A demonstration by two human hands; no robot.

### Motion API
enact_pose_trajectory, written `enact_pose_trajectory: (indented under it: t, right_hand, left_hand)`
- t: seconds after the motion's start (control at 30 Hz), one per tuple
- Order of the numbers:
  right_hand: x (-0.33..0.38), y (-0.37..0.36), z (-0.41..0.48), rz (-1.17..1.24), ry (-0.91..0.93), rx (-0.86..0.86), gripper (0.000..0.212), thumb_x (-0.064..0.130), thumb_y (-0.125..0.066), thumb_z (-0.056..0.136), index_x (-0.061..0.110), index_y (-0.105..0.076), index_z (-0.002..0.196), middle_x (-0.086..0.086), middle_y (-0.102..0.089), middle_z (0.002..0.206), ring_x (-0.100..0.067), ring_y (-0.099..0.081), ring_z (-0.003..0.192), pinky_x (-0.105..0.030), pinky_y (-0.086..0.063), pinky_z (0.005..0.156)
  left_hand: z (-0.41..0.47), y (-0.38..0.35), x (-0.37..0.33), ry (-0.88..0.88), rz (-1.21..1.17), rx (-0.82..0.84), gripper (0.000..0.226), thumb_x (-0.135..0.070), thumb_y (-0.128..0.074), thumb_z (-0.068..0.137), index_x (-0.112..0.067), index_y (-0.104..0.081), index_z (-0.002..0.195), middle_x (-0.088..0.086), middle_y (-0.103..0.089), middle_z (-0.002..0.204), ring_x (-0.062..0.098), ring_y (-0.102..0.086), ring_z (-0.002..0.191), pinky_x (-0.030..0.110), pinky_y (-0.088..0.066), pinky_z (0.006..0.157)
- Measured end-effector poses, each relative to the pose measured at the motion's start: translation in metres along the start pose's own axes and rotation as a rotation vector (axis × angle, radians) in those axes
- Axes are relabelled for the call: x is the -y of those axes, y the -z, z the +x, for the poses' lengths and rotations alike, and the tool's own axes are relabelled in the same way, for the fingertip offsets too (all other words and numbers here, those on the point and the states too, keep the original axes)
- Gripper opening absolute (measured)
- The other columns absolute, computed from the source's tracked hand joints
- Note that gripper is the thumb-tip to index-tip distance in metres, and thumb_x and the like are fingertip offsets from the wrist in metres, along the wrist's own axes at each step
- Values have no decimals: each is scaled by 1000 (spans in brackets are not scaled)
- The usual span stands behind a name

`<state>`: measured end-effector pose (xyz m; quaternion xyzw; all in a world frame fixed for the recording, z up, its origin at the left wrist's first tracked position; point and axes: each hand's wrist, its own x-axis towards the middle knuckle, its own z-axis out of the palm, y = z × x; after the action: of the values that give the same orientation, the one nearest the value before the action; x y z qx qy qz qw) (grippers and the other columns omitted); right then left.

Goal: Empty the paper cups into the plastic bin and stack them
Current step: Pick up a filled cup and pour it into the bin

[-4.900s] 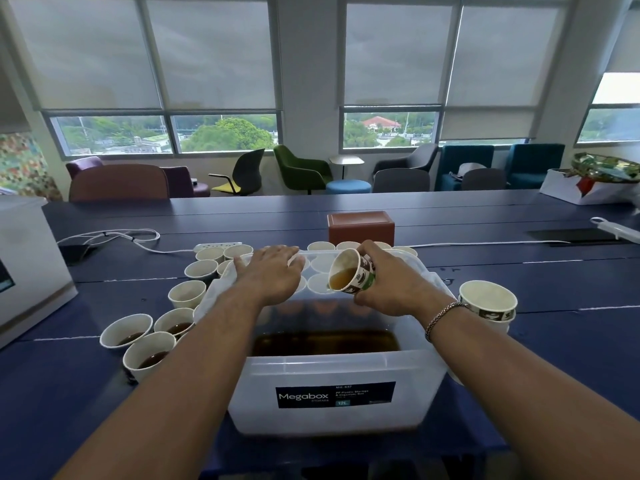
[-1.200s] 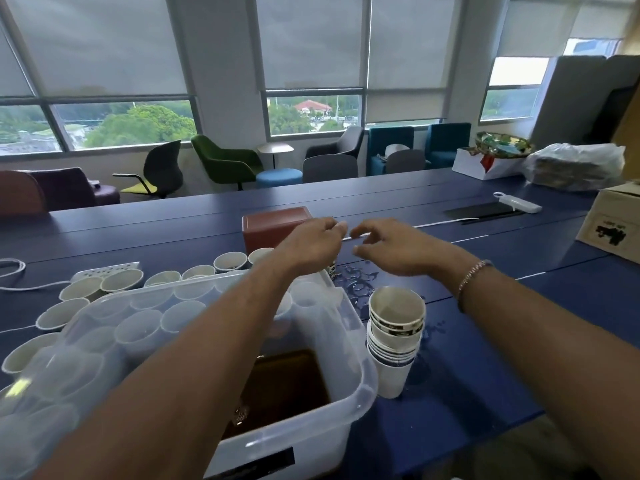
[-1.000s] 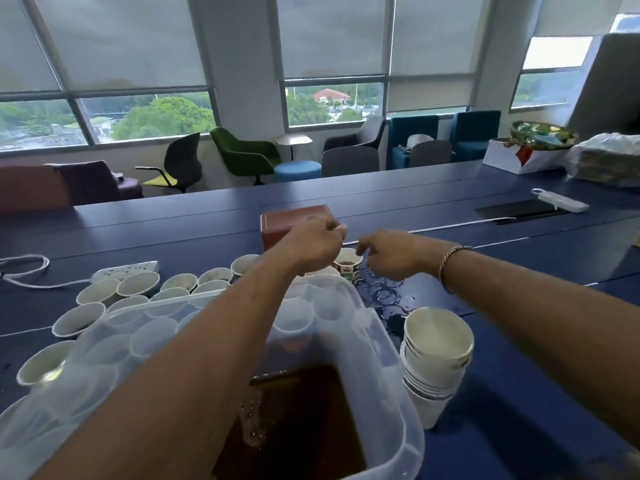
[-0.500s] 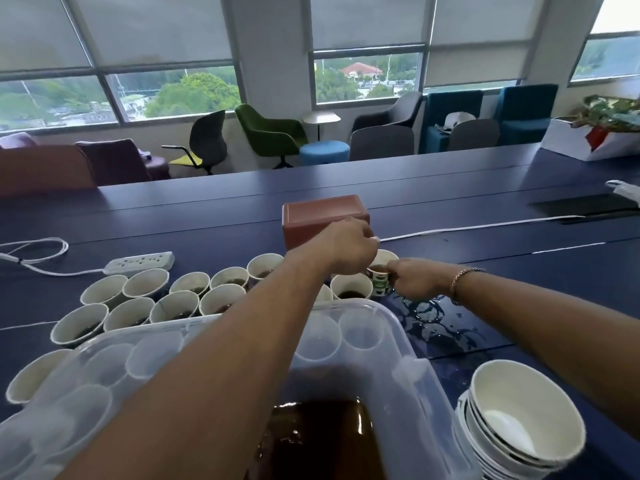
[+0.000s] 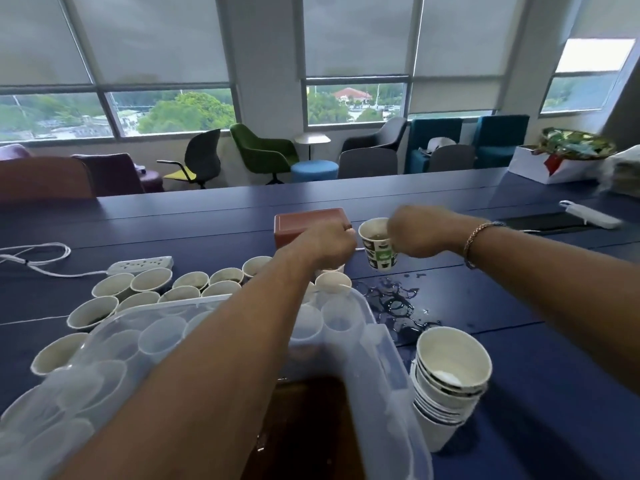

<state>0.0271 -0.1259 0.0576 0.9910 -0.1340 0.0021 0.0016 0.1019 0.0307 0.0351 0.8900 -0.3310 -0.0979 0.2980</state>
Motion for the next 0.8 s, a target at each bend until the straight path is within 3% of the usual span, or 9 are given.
enact_pose_trajectory:
  t: [0.07, 0.13, 0.23, 0.33, 0.43, 0.53, 0.67, 0.73, 0.8]
  right_hand:
    - [12, 21, -12, 12, 24, -88, 20, 21, -55, 84, 12, -70, 94, -6, -67, 87, -20, -60, 74, -29, -46, 59]
    - [27, 38, -27, 1, 66, -167, 18, 25, -59, 83, 14, -72, 90, -3, -68, 84, -18, -60, 72, -30, -49, 60]
    - [49, 56, -46, 44, 128, -287, 17, 30, -63, 84, 18, -74, 88, 1, -69, 83, -13, -60, 72, -25, -47, 58]
    - [72, 57, -61, 152, 162, -359, 18, 33, -66, 84, 18, -74, 90, 1, -71, 88, -12, -62, 75, -22, -47, 60]
    - [96, 43, -72, 329, 155, -482, 35, 41, -70, 80, 21, -66, 109, -1, -68, 108, -18, -64, 90, -36, -57, 77]
    - [122, 24, -83, 651, 89, -440, 61, 45, -75, 77, 24, -48, 128, 6, -60, 109, -17, -62, 95, -34, -56, 78]
    - [154, -1, -93, 1125, 52, -178, 62, 46, -79, 71, 31, -51, 125, 6, -62, 116, -17, -58, 106, -30, -56, 73]
    - [161, -12, -98, 1246, 59, -172, 62, 29, -80, 76, 28, -49, 129, 1, -62, 119, -17, -59, 107, -29, -56, 70]
    - [165, -22, -103, 1288, 66, -218, 59, 19, -81, 76, 26, -49, 125, 3, -62, 114, -14, -60, 101, -25, -55, 65]
  left_hand:
    - [-10, 10, -10, -3, -39, 19, 27, -22, -45, 103, -5, -62, 114, 11, -65, 99, 27, -70, 78, 42, -61, 75]
    - [-22, 23, -18, 17, -117, -68, 30, -27, -44, 104, -3, -60, 113, 11, -66, 83, 25, -70, 66, 33, -60, 59]
    - [-35, 39, -17, 145, -312, -209, 35, -31, -44, 101, -2, -61, 112, 10, -67, 82, 18, -66, 60, 20, -45, 39]
    - [-53, 56, -4, 129, -315, -272, 33, -31, -50, 95, -9, -61, 117, 8, -69, 97, 20, -69, 78, 27, -55, 53]
    - [-75, 74, 10, 95, -338, -309, 33, -34, -48, 95, -8, -64, 110, 10, -70, 98, 26, -70, 87, 43, -61, 80]
    - [-98, 87, 20, 108, -311, -293, 29, -30, -46, 98, -7, -63, 106, 14, -71, 99, 29, -72, 85, 39, -62, 74]
    - [-129, 91, 30, 123, -392, -293, 33, -20, -47, 99, 8, -62, 112, 26, -69, 107, 29, -70, 74, 38, -62, 67]
    - [-144, 87, 33, 123, -400, -278, 32, -21, -47, 100, 5, -62, 113, 24, -70, 104, 21, -65, 66, 34, -58, 63]
    - [-158, 83, 37, 101, -388, -227, 34, -28, -44, 102, -2, -63, 114, 19, -70, 104, 20, -65, 70, 35, -56, 68]
